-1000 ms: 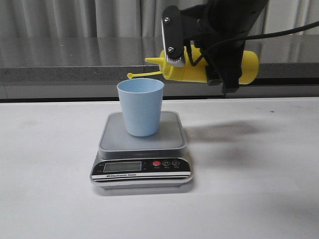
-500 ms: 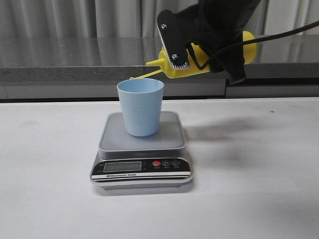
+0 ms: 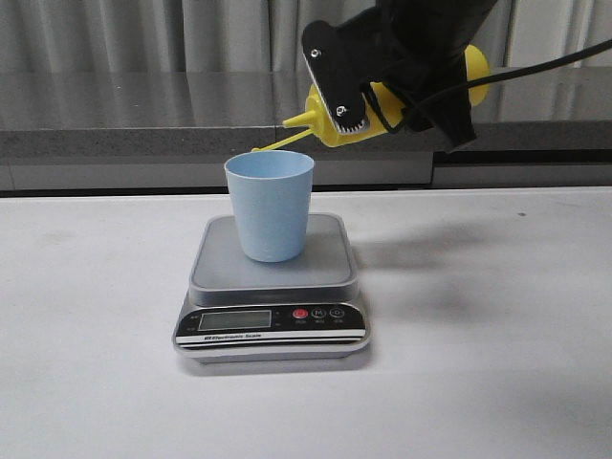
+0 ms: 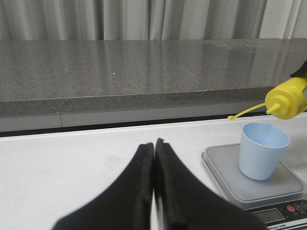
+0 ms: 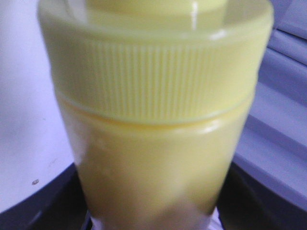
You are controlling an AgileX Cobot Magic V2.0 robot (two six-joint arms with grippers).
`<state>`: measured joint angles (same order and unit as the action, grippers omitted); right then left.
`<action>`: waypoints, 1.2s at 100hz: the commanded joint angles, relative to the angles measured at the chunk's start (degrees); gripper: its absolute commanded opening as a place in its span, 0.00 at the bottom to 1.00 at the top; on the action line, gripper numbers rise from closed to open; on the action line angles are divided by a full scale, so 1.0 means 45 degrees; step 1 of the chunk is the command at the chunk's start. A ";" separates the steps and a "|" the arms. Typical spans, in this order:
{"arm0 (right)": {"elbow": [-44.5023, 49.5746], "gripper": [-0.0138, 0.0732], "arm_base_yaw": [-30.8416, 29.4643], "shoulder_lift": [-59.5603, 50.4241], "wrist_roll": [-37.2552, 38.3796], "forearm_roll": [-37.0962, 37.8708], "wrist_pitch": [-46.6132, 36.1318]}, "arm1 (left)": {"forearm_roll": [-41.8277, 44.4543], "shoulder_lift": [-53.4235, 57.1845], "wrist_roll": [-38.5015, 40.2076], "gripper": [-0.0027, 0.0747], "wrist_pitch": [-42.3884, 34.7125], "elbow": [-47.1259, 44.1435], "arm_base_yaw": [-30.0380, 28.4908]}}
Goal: Pour seasoning into cup on scale with both arms
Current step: 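Hold the tilted bottle with the right gripper, nozzle pointing into the cup, then turn the yellow bottle upright with the right gripper and move it back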
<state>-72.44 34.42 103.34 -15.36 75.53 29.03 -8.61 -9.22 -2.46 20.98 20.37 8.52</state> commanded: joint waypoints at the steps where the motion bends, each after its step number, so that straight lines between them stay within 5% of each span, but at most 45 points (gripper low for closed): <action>1: -0.0457 0.37 0.0002 -0.0595 -0.0044 0.0632 0.0108 | -0.0039 -0.0129 0.0039 0.01 -0.1015 0.0344 -0.0018; 63: -0.0457 0.37 -0.0173 -0.0853 0.2761 0.0049 -0.0866 | -0.0039 -0.0129 0.0039 0.01 -0.1015 0.0344 -0.0018; 99: -0.0291 0.37 -0.1417 -0.2071 0.2974 -0.5068 -0.3746 | -0.0039 -0.0129 0.0039 0.01 -0.1015 0.0344 -0.0018; 120: 0.1176 0.37 -0.2834 -0.2934 0.2974 -0.8811 -0.7208 | -0.0039 -0.0129 0.0039 0.01 -0.1015 0.0344 -0.0018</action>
<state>-68.69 24.12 94.74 -2.28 42.78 6.17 -8.61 -9.22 -2.46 20.98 20.37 8.52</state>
